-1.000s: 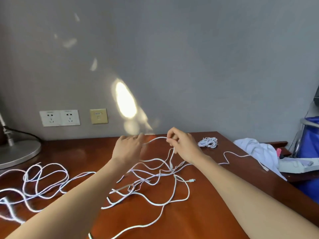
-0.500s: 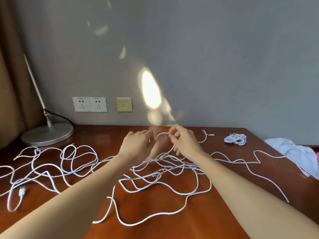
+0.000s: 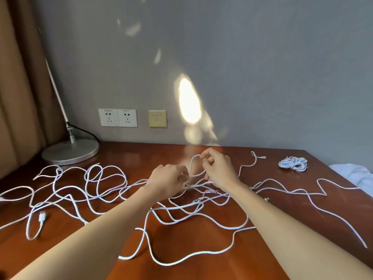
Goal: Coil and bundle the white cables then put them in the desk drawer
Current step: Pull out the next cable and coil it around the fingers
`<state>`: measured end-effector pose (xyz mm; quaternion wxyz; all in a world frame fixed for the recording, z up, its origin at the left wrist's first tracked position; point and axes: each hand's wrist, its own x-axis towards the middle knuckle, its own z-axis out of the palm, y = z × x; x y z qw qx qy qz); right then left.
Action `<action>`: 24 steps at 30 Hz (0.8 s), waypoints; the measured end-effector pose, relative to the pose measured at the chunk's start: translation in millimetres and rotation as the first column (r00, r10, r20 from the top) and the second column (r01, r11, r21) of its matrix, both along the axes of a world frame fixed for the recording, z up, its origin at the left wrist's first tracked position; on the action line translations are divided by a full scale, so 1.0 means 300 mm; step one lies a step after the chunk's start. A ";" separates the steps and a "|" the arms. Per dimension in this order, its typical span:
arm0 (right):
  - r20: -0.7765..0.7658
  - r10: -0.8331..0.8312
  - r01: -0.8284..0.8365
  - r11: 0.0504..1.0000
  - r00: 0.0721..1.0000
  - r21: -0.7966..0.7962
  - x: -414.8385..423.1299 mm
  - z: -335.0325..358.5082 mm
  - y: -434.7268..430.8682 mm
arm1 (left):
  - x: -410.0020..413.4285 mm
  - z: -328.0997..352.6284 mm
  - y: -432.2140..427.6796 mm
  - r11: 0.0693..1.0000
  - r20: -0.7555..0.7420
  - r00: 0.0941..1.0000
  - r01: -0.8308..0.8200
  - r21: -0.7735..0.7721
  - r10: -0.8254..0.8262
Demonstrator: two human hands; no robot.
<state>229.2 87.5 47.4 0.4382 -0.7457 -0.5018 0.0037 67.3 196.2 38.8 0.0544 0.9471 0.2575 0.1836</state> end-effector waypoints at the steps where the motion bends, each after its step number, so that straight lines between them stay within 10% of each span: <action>1: 0.013 -0.004 0.004 1.000 1.000 -0.012 0.003 -0.010 0.001 | 0.004 -0.002 0.010 1.000 0.018 1.000 -0.016 -0.002 0.016; 16: 0.135 0.019 -0.022 1.000 0.991 0.014 -0.006 -0.159 0.016 | 0.040 -0.141 0.090 0.968 0.273 0.949 -0.096 -0.231 0.159; 24: 0.256 -0.021 -0.001 0.997 0.967 0.083 -0.003 -0.160 -0.001 | 0.031 -0.171 0.096 1.000 0.299 0.954 -0.007 -0.006 0.008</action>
